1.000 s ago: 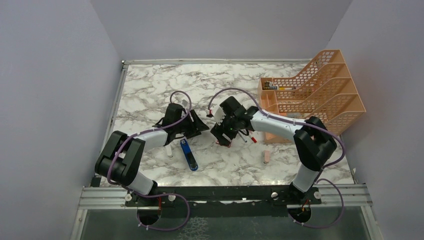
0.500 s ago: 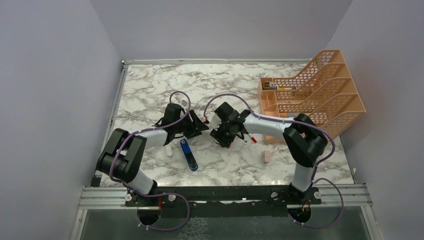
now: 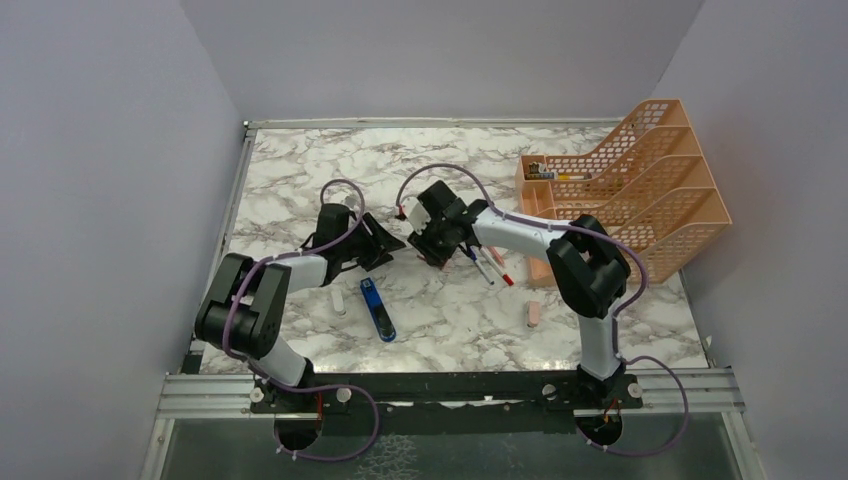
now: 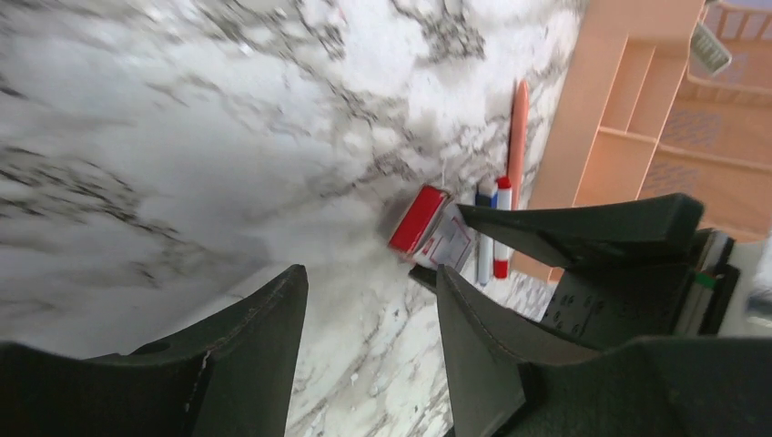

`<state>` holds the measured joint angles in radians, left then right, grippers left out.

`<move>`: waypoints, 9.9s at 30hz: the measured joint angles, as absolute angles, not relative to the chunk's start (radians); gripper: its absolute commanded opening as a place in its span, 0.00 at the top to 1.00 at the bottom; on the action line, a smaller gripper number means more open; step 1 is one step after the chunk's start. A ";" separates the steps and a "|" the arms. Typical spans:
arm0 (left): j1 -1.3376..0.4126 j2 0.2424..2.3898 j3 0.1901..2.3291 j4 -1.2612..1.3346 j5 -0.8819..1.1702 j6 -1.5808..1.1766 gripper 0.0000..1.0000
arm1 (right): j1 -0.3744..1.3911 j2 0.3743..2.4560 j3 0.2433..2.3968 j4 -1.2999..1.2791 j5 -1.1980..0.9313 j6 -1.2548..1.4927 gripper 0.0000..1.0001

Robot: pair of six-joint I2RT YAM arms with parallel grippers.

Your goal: Load the staples into the stapler

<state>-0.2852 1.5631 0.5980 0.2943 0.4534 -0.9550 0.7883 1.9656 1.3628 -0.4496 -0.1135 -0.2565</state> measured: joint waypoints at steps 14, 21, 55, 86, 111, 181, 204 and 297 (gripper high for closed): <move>-0.236 1.827 0.770 0.455 0.514 -0.984 0.40 | 0.698 2.085 1.487 -0.382 -0.216 -0.450 0.38; -0.237 1.908 0.773 0.600 0.591 -1.004 0.55 | 0.667 2.085 1.471 -0.357 -0.269 -0.453 0.40; -0.289 2.001 0.828 0.666 0.697 -0.939 0.63 | 0.649 2.076 1.436 -0.299 -0.319 -0.508 0.36; -0.290 2.036 0.863 0.672 0.719 -0.907 0.78 | 0.622 2.075 1.434 -0.313 -0.383 -0.543 0.57; -0.276 2.048 0.877 0.674 0.758 -0.893 0.80 | 0.623 2.104 1.442 -0.212 -0.432 -0.505 0.48; -0.231 2.048 0.876 0.673 0.780 -0.880 1.00 | 0.588 1.989 1.368 -0.339 0.036 0.352 0.99; -0.078 2.048 0.870 0.673 0.797 -0.846 1.00 | 0.510 2.011 1.442 -0.316 0.009 0.278 0.99; -0.093 0.952 0.651 -0.347 0.138 -0.610 0.36 | 1.221 1.855 1.301 -0.493 0.377 0.751 0.56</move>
